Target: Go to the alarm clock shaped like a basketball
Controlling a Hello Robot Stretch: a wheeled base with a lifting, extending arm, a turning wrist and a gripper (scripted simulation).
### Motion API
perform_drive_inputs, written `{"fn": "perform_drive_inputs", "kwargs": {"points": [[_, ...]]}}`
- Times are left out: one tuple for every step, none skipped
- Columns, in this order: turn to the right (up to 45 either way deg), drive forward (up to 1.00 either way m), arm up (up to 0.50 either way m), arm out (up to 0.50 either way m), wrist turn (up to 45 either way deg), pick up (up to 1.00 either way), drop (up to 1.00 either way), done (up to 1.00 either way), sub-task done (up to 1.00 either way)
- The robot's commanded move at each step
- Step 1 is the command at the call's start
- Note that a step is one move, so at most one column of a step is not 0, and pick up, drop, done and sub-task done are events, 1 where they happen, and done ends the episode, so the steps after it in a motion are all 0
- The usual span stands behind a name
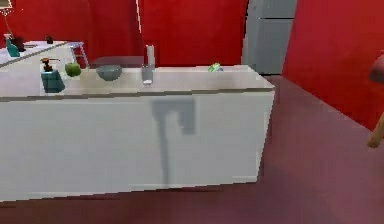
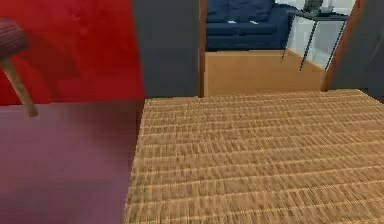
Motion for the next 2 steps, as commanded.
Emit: {"fn": "perform_drive_inputs", "kwargs": {"points": [[-39.0,0.00,0.00,0.00,0.0,0.00,0.00,0.00,0.00],[0.0,0.40,0.00,0.00,0.0,0.00,0.00,0.00,0.00]]}}
